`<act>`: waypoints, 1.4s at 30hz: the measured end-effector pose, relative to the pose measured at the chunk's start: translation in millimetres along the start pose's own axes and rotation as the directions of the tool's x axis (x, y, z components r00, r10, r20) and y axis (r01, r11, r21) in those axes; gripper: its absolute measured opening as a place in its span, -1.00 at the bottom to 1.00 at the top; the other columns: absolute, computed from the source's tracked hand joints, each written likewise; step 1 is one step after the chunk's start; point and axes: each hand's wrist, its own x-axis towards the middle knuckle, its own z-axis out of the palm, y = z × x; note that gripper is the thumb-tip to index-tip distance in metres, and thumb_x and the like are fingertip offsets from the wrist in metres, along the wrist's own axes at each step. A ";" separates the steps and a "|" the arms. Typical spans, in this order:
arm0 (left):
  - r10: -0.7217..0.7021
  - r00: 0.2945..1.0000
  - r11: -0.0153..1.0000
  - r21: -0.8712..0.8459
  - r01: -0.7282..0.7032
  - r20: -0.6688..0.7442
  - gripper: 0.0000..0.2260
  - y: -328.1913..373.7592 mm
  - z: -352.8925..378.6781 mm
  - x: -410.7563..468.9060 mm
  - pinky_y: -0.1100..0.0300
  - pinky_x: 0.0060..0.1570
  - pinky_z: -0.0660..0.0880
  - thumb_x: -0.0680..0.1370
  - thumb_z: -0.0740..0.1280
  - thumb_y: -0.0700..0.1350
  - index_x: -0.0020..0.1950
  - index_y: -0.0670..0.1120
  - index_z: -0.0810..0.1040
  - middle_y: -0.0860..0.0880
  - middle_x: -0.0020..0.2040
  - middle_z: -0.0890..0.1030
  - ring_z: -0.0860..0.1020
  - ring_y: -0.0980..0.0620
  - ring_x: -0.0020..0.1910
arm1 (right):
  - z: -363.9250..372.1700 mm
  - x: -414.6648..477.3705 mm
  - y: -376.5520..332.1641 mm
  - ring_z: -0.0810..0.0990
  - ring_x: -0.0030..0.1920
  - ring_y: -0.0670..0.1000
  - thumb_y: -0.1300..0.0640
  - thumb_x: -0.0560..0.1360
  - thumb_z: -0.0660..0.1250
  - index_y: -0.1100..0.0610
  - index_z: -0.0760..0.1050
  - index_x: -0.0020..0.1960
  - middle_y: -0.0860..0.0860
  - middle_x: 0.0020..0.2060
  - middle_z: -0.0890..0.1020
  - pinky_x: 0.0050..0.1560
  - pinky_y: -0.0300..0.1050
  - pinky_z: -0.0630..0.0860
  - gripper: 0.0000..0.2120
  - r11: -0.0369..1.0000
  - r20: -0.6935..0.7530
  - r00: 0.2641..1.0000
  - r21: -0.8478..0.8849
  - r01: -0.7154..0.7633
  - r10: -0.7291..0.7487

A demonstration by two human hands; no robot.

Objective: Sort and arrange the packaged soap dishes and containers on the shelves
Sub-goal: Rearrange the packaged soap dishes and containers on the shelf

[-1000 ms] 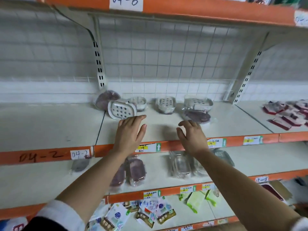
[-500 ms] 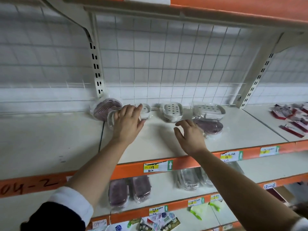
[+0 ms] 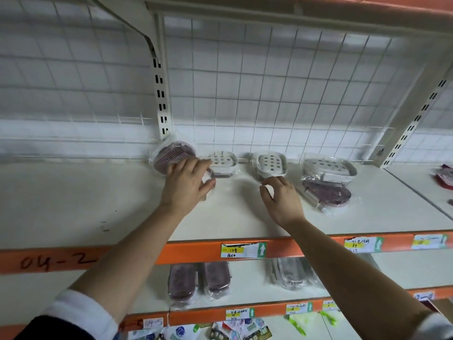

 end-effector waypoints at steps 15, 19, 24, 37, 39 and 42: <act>-0.138 0.981 0.976 -0.148 0.159 0.137 -0.77 -18.9 -1.9 -44.6 -0.04 -0.11 0.55 0.41 0.48 -0.09 -0.06 -0.20 0.57 -0.13 0.05 0.54 0.57 -0.17 -0.05 | 19.4 11.3 -5.8 0.49 0.19 0.18 0.11 0.59 0.25 0.20 0.55 0.17 0.13 0.16 0.57 0.13 0.01 0.45 -0.76 0.995 0.041 0.996 0.066 0.072 -0.075; -0.122 0.976 0.983 -0.111 0.143 0.178 -0.67 -20.6 -10.5 -47.3 -0.03 -0.15 0.53 0.42 0.20 0.03 -0.02 -0.18 0.56 -0.09 -0.04 0.58 0.55 -0.18 -0.11 | 26.4 19.3 -11.4 0.46 0.25 0.18 0.13 0.59 0.25 0.20 0.53 0.24 0.13 0.20 0.56 0.16 -0.02 0.41 -0.73 0.993 0.056 0.993 0.060 0.101 -0.105; -0.127 0.982 0.980 -0.137 0.146 0.141 -0.60 -35.4 -17.9 -57.0 -0.06 -0.09 0.54 0.39 0.20 0.04 0.04 -0.16 0.63 -0.10 -0.02 0.58 0.53 -0.19 -0.03 | 33.9 34.5 -23.2 0.45 0.29 0.15 0.13 0.60 0.23 0.19 0.49 0.31 0.11 0.26 0.53 0.22 -0.02 0.41 -0.68 0.986 0.084 0.983 0.046 0.160 -0.164; -0.119 0.971 0.993 0.052 0.111 0.206 -0.54 -41.7 -35.0 -63.0 0.08 -0.22 0.54 0.37 0.20 0.23 -0.09 -0.16 0.52 -0.06 -0.09 0.55 0.53 -0.10 -0.05 | 58.0 69.8 -82.1 0.47 0.25 0.18 0.15 0.57 0.25 0.21 0.49 0.28 0.12 0.21 0.55 0.26 0.01 0.39 -0.69 0.923 0.098 0.919 0.102 0.372 -0.382; -0.090 0.974 0.995 0.053 0.081 0.209 -0.55 -48.1 -39.6 -65.6 0.07 -0.25 0.55 0.36 0.20 0.21 -0.08 -0.16 0.52 -0.07 -0.09 0.55 0.53 -0.10 -0.05 | 61.6 77.7 -93.6 0.48 0.24 0.17 0.13 0.57 0.25 0.19 0.48 0.30 0.10 0.23 0.55 0.23 -0.02 0.40 -0.68 0.910 0.083 0.909 0.113 0.400 -0.409; -0.097 0.972 0.995 0.040 0.091 0.214 -0.54 -54.4 -43.2 -72.1 0.08 -0.31 0.55 0.35 0.20 0.19 -0.04 -0.17 0.52 -0.08 -0.07 0.54 0.55 -0.12 -0.05 | 69.4 88.0 -108.8 0.43 0.33 0.15 0.12 0.58 0.27 0.15 0.40 0.40 0.10 0.32 0.48 0.26 -0.06 0.37 -0.59 0.891 0.079 0.893 0.145 0.429 -0.443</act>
